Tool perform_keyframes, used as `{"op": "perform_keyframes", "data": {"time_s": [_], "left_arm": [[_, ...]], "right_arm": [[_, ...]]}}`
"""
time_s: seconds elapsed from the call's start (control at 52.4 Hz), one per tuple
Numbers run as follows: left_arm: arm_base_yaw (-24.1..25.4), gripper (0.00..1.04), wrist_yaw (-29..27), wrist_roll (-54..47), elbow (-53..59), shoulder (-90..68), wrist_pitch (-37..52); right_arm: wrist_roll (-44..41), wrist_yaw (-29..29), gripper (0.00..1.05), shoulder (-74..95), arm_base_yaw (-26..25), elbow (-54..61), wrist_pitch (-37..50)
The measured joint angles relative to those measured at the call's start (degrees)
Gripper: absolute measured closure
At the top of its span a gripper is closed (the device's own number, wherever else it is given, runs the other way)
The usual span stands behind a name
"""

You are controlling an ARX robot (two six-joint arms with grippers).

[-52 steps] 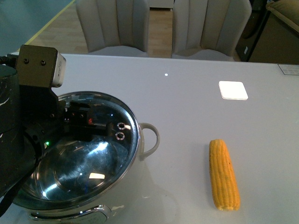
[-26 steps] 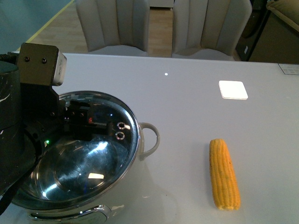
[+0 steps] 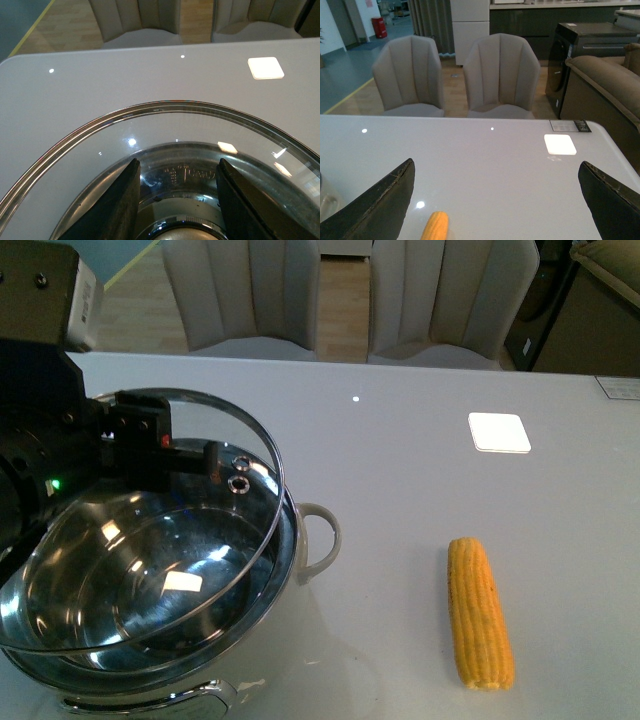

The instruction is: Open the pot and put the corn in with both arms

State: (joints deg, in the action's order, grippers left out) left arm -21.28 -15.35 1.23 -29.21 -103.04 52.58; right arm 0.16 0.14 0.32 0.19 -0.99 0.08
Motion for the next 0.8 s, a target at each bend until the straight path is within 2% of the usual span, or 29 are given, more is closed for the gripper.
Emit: {"op": "perform_keyframes", "data": {"time_s": [0.134, 0.306, 0.382, 0.535, 0.802], "left_arm": [[2.38, 0.64, 1.25, -0.35, 0.00, 3.80, -1.40], [10.08, 0.64, 5.09, -3.19, 0.85, 10.49, -3.08], [14.84, 0.64, 7.78, -4.72, 1.66, 12.92, -3.43], [27.74, 0.64, 13.97, -7.56, 3.28, 15.04, -3.43], [44.00, 0.64, 20.31, -10.43, 3.93, 11.63, 1.42]], "right_arm": [[0.00, 0.00, 0.09, 0.00, 0.00, 0.00, 0.00], [0.00, 0.00, 0.09, 0.00, 0.00, 0.00, 0.00], [0.00, 0.00, 0.09, 0.00, 0.00, 0.00, 0.00], [0.00, 0.00, 0.09, 0.00, 0.00, 0.00, 0.00], [0.00, 0.00, 0.09, 0.00, 0.00, 0.00, 0.00]]}}
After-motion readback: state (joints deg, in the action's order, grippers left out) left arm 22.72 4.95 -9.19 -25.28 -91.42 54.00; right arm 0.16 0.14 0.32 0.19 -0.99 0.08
